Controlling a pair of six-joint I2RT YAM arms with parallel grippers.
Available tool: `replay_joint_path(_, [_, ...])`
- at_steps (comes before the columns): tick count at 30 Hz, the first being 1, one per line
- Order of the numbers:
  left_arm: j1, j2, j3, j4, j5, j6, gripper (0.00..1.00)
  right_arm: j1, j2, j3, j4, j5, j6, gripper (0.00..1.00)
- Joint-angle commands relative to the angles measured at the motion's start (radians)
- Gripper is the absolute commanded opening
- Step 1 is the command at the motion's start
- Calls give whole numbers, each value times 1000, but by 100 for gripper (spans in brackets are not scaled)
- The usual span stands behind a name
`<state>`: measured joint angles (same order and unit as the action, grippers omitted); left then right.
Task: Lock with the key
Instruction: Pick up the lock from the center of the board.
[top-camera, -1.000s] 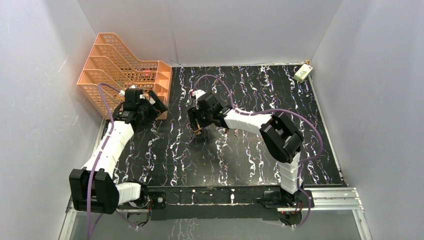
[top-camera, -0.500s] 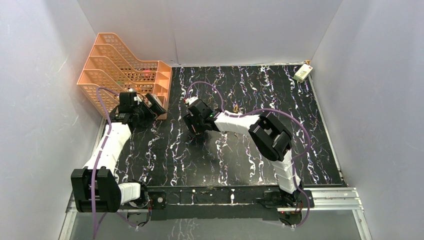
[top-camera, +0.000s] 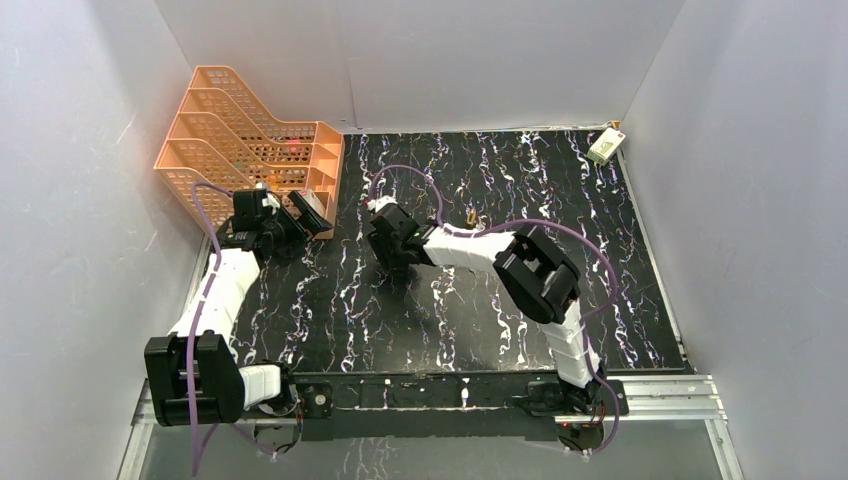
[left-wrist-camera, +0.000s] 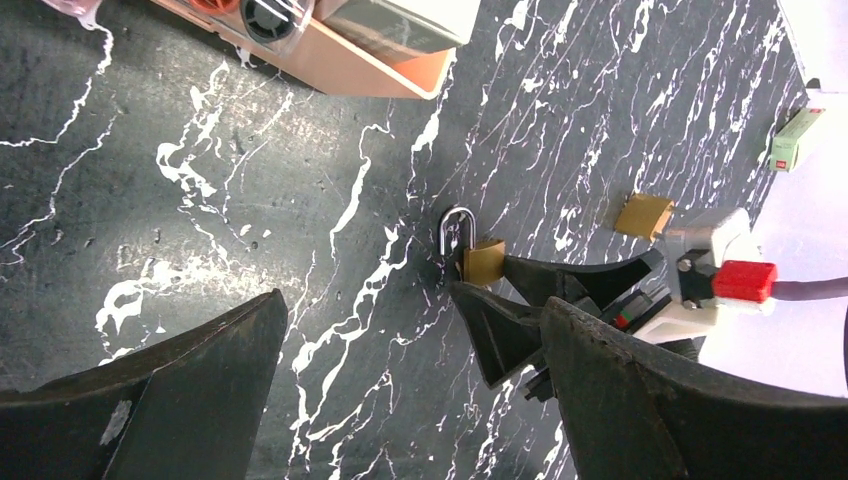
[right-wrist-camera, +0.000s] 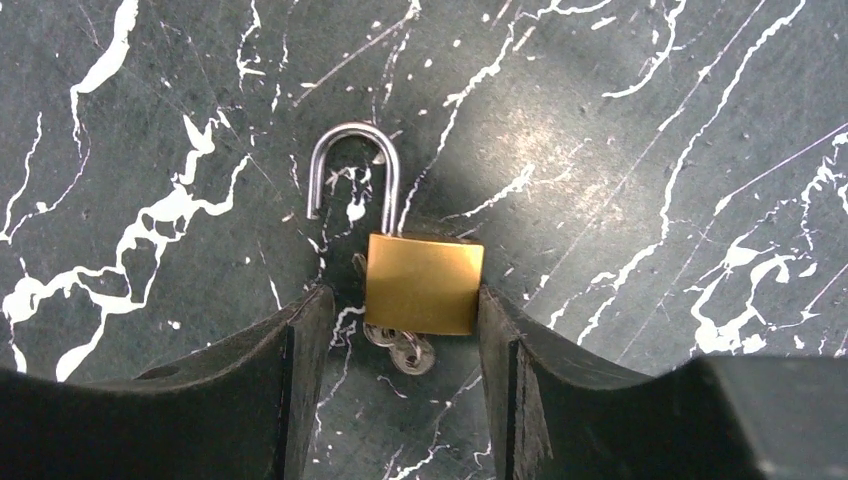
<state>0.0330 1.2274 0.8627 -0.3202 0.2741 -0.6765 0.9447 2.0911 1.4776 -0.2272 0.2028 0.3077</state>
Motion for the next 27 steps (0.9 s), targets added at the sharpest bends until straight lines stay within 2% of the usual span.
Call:
replay_joint_path(1, [8,-11,-5,12,61,7,98,57,53,84,-73,114,-12,61])
replay_joint_path(3, [10,-14,-7,14,62,10,98,67,65,96,-87,147,-24,56])
replay_joint_path(4, [9,-15,-8,14,63,12,98,70,69,97,-92,151,-26,51])
replay_joint_path(6, [11,-17,-11,17,71,17,98,70,66,90,-98,151,-28,37])
replay_joint_path(10, [13,-26,-28,45,107,36,98,70,28,49,-64,130,-34,17])
replay_joint_path(11, [13,-27,-32,51,117,43,98,70,16,41,-57,125,-39,4])
replay_joint_path(12, [13,-29,-35,54,131,51,98,67,-1,33,-50,107,-51,0])
replay_joint_path(15, [15,-36,-39,71,188,82,98,45,-91,-29,26,-55,-121,0])
replay_joint_path(19, [15,-63,-63,159,347,109,98,-47,-254,-176,156,-485,-179,0])
replay_joint_path(23, [14,-78,-126,391,641,52,87,-176,-360,-244,212,-862,-158,0])
replay_joint_path(27, [11,-36,-202,709,888,-122,70,-228,-413,-251,184,-1051,-169,0])
